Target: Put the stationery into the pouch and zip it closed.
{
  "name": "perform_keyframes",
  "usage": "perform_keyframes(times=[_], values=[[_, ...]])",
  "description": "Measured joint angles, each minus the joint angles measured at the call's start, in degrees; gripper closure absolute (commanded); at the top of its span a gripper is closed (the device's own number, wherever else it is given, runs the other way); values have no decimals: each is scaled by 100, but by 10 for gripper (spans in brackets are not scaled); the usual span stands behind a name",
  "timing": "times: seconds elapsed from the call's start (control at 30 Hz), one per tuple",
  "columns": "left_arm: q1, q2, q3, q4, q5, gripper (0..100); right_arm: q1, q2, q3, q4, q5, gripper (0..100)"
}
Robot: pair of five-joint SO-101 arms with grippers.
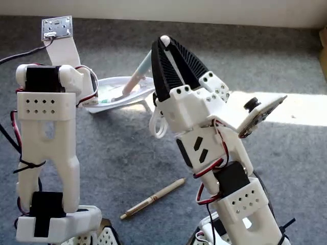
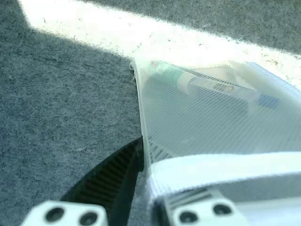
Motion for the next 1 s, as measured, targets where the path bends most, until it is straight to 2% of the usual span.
perform_keyframes(times=[0.27,0.43,0.83,1.0], values=[[0,0,0,0,0,994,-167,615,501,-1204,44,995],[-9,0,0,0,0,994,-167,730,932,-1380,53,995],[-62,0,0,0,0,994,-264,730,1644,-1354,53,995],[-62,0,0,0,0,994,-396,730,1618,-158,53,995]])
